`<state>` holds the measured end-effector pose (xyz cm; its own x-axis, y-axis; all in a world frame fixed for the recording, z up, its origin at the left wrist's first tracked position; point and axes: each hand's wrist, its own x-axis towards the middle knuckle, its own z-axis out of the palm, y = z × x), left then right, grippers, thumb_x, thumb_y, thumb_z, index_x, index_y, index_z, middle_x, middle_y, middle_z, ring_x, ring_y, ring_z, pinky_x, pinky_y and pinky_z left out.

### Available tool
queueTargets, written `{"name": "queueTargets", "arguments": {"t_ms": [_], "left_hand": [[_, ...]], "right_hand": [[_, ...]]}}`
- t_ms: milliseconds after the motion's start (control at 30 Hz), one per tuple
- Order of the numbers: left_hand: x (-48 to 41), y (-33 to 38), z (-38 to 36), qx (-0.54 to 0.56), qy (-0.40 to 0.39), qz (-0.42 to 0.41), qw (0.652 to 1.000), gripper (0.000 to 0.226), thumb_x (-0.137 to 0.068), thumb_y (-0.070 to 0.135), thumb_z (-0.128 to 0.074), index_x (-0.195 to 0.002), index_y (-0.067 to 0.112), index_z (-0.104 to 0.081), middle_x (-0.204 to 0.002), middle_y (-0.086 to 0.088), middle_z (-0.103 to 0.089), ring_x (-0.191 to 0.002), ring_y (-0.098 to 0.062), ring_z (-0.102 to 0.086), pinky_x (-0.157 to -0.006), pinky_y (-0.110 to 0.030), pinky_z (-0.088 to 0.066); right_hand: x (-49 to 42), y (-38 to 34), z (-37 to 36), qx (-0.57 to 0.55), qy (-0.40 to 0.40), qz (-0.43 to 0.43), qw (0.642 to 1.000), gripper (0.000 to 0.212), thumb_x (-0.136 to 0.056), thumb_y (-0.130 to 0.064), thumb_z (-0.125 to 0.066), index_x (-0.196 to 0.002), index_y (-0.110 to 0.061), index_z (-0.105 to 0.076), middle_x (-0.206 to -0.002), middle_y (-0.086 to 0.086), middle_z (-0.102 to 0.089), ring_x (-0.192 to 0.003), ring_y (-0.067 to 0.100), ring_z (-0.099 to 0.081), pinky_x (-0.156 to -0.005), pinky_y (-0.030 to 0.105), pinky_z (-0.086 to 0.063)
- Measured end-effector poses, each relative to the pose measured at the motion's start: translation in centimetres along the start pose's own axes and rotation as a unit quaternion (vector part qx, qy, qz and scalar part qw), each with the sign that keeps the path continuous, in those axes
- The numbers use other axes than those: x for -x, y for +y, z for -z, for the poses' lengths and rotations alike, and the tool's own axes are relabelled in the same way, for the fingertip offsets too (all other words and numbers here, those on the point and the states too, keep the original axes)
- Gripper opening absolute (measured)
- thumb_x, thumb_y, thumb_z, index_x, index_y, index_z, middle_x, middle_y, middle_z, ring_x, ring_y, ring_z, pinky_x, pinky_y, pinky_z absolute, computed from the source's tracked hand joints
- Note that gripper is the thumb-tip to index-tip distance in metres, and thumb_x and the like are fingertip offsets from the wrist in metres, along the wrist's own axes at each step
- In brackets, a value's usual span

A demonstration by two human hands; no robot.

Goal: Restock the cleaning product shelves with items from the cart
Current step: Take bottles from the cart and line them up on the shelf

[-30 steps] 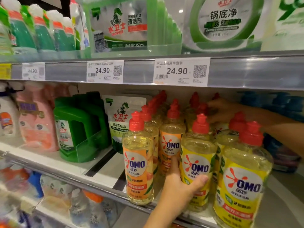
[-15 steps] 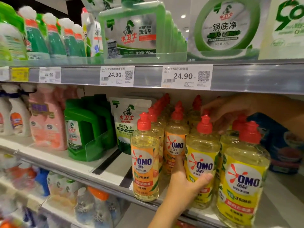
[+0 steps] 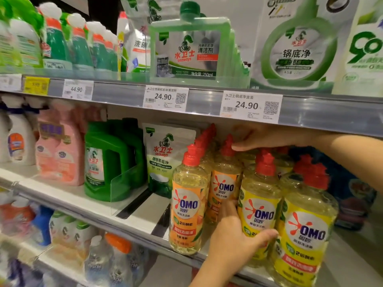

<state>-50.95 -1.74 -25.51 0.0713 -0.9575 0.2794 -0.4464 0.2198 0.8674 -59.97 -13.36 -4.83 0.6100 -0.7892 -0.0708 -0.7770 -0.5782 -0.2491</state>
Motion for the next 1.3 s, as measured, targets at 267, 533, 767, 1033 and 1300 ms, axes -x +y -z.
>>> {"name": "queueTargets", "arguments": {"t_ms": [267, 533, 767, 1033, 1300], "left_hand": [[3.3, -1.2, 1.1, 0.004, 0.241, -0.243, 0.94, 0.036, -0.085, 0.052, -0.061, -0.111, 0.033, -0.044, -0.107, 0.023, -0.041, -0.096, -0.002, -0.053, -0.075, -0.018, -0.051], [4.5, -3.9, 2.2, -0.078, 0.346, -0.371, 0.858, 0.029, -0.077, 0.023, -0.063, -0.103, 0.02, -0.051, -0.108, 0.006, -0.047, -0.107, -0.009, -0.046, -0.098, -0.018, -0.038], [3.5, -4.6, 2.6, -0.206, 0.407, -0.275, 0.847, 0.066, -0.076, 0.05, -0.062, -0.133, 0.027, -0.038, -0.141, -0.002, -0.029, -0.136, -0.028, -0.027, -0.12, -0.044, -0.012], [2.4, -5.2, 2.3, -0.318, 0.359, -0.221, 0.849, 0.089, -0.076, 0.073, -0.05, -0.146, 0.023, -0.028, -0.162, -0.002, 0.002, -0.144, -0.041, -0.012, -0.117, -0.056, 0.005], [1.2, 0.8, 4.4, -0.241, 0.382, -0.329, 0.829, 0.06, -0.084, 0.045, -0.055, -0.134, 0.016, -0.041, -0.155, -0.003, -0.025, -0.147, -0.024, -0.015, -0.119, -0.054, -0.002]], "right_hand": [[-0.2, -3.2, -1.9, 0.078, 0.072, -0.001, 0.994, 0.037, -0.087, -0.038, -0.069, -0.11, -0.011, -0.059, -0.108, 0.004, -0.061, -0.099, 0.02, -0.058, -0.086, 0.031, -0.048], [0.9, -4.2, -1.7, -0.057, 0.013, -0.02, 0.998, 0.022, -0.09, -0.016, -0.067, -0.105, -0.008, -0.054, -0.102, 0.017, -0.065, -0.093, 0.029, -0.067, -0.07, 0.029, -0.058], [3.6, -5.5, -2.0, -0.078, 0.008, 0.024, 0.997, 0.021, -0.089, -0.021, -0.067, -0.104, -0.011, -0.056, -0.088, 0.0, -0.063, -0.073, 0.009, -0.06, -0.06, 0.016, -0.046], [4.9, -6.2, -2.5, -0.002, 0.029, 0.008, 1.0, 0.029, -0.09, -0.04, -0.063, -0.11, -0.02, -0.057, -0.106, 0.001, -0.066, -0.094, 0.017, -0.064, -0.084, 0.031, -0.053], [10.7, -3.0, -1.5, -0.038, 0.142, -0.013, 0.989, 0.057, -0.088, -0.065, -0.034, -0.141, -0.046, -0.033, -0.144, -0.024, -0.036, -0.127, 0.003, -0.039, -0.097, 0.016, -0.025]]}}
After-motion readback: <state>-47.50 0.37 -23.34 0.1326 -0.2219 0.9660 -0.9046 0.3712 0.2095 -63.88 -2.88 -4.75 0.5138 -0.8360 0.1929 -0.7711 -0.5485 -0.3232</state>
